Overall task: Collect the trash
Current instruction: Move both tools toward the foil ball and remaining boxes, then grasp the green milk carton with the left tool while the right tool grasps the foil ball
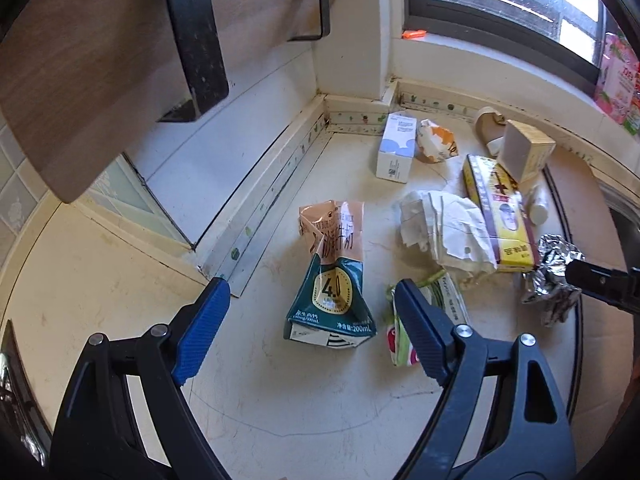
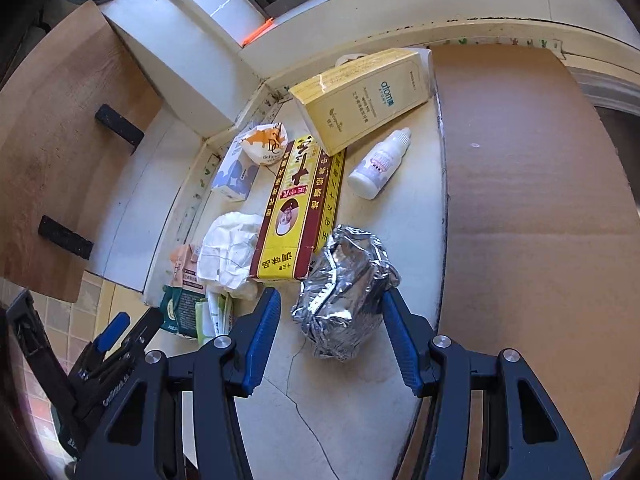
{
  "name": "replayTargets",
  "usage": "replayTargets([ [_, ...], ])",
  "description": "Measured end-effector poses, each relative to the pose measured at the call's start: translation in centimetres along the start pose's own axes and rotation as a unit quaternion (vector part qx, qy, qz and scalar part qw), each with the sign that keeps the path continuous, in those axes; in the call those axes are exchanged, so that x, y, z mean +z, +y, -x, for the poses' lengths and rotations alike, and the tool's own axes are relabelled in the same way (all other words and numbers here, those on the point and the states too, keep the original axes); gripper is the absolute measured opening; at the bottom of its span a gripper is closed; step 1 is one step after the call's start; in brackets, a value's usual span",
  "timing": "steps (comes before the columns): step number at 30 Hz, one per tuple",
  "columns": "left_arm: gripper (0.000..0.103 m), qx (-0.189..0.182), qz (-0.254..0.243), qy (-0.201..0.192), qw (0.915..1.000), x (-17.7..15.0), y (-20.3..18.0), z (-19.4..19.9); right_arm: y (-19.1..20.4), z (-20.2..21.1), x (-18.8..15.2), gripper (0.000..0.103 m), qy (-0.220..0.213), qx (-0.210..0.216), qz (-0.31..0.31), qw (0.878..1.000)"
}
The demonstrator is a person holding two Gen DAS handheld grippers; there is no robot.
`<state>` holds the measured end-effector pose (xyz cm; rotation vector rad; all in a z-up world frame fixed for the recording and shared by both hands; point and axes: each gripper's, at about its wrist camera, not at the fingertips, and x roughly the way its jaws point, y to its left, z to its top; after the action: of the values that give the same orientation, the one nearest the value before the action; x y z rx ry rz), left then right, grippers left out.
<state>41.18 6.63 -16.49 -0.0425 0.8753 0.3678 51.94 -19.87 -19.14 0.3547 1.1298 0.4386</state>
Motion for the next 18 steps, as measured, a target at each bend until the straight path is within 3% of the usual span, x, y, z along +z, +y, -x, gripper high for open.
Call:
replayTargets([
  [8,0.077,0.011,0.019,0.034,0.9992,0.3,-0.4,-3.1,-0.1,-1.4,0.3,0.054,0.013,-0.003,0.013,1.000],
  [11,0.068,0.018,0.022,0.047,0.9985,0.3,-0.3,-4.1,0.1,-1.5,0.3,0.054,0.014,-0.001,0.021,1.000],
  [15,0.048,-0.001,0.038,0.070,0.9969,0.0,-0.2,-5.2,0.1,-1.5,0.4,0.053,0.013,-0.004,0.028,1.000],
  [18,0.048,-0.012,0.049,0.066,0.9966,-0.2,0.1,-5.2,0.2,-1.6,0.3,0.052,0.011,-0.004,0.035,0.999],
])
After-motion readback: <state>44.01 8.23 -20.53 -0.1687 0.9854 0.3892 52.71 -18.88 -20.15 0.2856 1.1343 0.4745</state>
